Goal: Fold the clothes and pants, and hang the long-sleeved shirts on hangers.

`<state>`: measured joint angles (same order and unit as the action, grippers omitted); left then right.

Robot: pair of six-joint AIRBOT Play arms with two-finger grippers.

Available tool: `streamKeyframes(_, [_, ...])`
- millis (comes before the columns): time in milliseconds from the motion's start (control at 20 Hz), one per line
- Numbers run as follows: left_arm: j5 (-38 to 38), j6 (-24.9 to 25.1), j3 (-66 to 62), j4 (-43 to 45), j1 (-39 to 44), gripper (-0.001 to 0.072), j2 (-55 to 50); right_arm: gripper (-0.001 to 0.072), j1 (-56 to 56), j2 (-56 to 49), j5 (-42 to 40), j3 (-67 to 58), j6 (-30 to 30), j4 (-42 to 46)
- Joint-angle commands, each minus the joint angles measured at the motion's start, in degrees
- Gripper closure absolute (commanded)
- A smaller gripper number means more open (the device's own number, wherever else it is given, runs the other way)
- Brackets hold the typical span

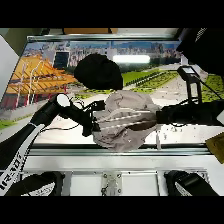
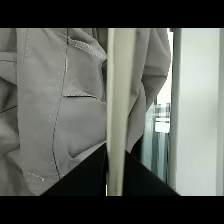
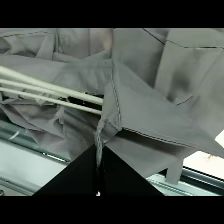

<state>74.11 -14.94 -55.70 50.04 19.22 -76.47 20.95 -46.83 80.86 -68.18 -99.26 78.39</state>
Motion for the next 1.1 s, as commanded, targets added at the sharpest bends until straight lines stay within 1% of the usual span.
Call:
streamKeyframes(0, [-1.3,-0.1,0.0,-2.1,0.0,0.0694,0.0,0.0702,6.9,-3.6,-1.9,-2.4,-1.5,-0.2])
streamKeyframes(450, [-1.0,-0.1,0.0,-2.1,0.0,0.0694,0.0,0.0702,20.6,-13.7,-13.7,-7.5,-2.1,-0.2])
streamKeyframes(750, [-1.0,-0.1,0.0,-2.1,0.0,0.0694,0.0,0.0702,23.4,-15.5,-19.3,-7.6,-3.0,-0.1])
streamKeyframes(1050, [-1.0,-0.1,0.0,-2.1,0.0,0.0694,0.0,0.0701,23.4,-15.6,-19.4,-7.6,-3.0,-0.2])
